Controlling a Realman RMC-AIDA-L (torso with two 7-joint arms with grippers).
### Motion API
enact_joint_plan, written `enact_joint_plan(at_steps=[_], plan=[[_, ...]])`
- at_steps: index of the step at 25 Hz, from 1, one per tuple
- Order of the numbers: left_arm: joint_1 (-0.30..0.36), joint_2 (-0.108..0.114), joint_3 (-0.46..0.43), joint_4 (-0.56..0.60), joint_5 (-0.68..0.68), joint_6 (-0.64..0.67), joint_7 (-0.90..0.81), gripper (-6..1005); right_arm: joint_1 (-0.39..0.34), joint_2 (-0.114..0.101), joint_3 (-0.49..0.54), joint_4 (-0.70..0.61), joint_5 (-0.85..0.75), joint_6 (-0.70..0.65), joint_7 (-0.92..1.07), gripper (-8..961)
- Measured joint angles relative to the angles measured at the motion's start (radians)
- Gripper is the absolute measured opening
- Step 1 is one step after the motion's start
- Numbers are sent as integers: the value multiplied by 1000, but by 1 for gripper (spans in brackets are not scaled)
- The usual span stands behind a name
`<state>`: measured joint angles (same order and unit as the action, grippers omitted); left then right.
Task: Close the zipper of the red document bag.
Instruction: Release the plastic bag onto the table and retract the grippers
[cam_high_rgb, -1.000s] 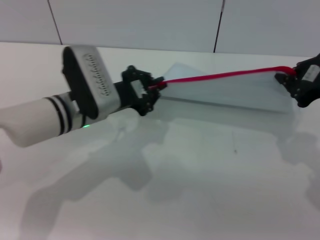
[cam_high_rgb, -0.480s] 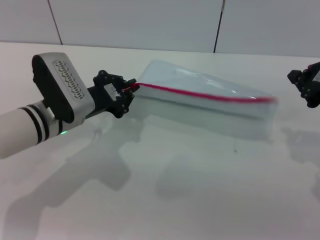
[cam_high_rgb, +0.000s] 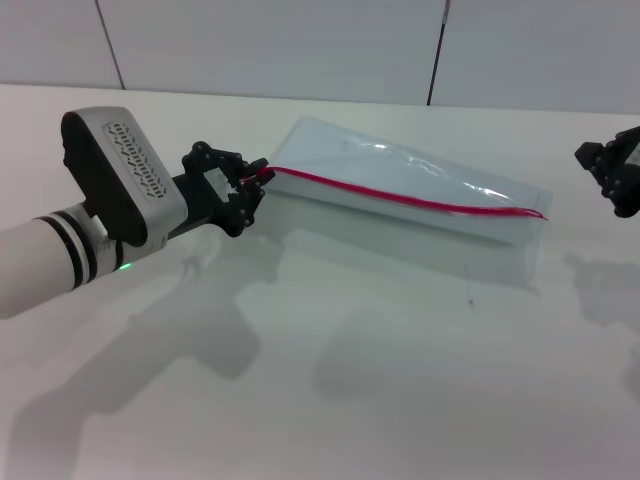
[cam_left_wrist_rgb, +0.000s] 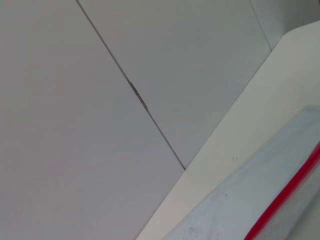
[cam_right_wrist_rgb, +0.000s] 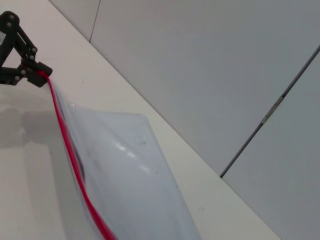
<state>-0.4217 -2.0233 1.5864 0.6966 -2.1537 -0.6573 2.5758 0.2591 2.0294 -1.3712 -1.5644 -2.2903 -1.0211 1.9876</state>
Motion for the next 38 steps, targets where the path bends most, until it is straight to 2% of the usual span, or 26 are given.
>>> enact_joint_plan(at_steps=[23, 28, 34, 38], plan=[[-25, -5, -28, 1, -17, 0, -41, 113, 10, -2, -4, 17, -2, -1, 0, 1], [-24, -4, -35, 3, -85, -12, -55, 115, 19, -2, 17, 46, -2, 0, 17, 76], [-25, -6, -24, 11, -112, -51, -60, 354, 24, -1, 19, 72, 5, 2, 27, 165], [-18, -7, -33, 11, -162, -79, -63, 463, 30, 0, 19, 81, 11, 12, 43, 318]])
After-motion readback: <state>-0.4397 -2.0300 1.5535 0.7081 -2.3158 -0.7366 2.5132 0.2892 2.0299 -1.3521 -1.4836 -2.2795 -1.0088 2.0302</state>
